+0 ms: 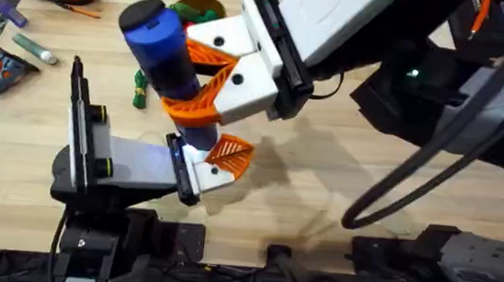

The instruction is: Pick up the gripper from the table and insert it into the empty holder that is missing its gripper. Then pick up a screw, insert it into the mounting hole, and use the screwdriver to tighten it. Finally, clean up the table by picking up the vegetable and placing it into the bucket.

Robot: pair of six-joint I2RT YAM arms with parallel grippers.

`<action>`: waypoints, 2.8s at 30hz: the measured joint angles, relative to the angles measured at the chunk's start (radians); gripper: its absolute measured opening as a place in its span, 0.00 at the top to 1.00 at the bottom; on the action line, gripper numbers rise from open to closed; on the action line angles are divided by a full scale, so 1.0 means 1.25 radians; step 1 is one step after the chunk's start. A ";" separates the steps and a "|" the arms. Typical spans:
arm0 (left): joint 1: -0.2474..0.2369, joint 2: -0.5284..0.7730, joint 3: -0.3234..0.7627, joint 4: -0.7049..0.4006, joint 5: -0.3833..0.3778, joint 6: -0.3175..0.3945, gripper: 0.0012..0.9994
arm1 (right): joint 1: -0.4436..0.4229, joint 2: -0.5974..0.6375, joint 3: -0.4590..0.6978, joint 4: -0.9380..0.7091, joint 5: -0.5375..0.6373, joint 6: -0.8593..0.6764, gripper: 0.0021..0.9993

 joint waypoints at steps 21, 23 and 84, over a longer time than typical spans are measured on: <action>0.000 0.000 0.000 0.000 0.000 -0.003 0.99 | 0.000 0.004 0.002 -0.031 -0.002 -0.019 0.98; 0.000 0.000 0.000 0.000 0.000 -0.003 0.99 | 0.000 0.005 0.002 -0.001 -0.005 -0.007 0.98; 0.000 0.000 0.001 -0.001 -0.003 -0.003 0.99 | -0.232 0.085 0.337 -1.255 1.030 -0.862 0.98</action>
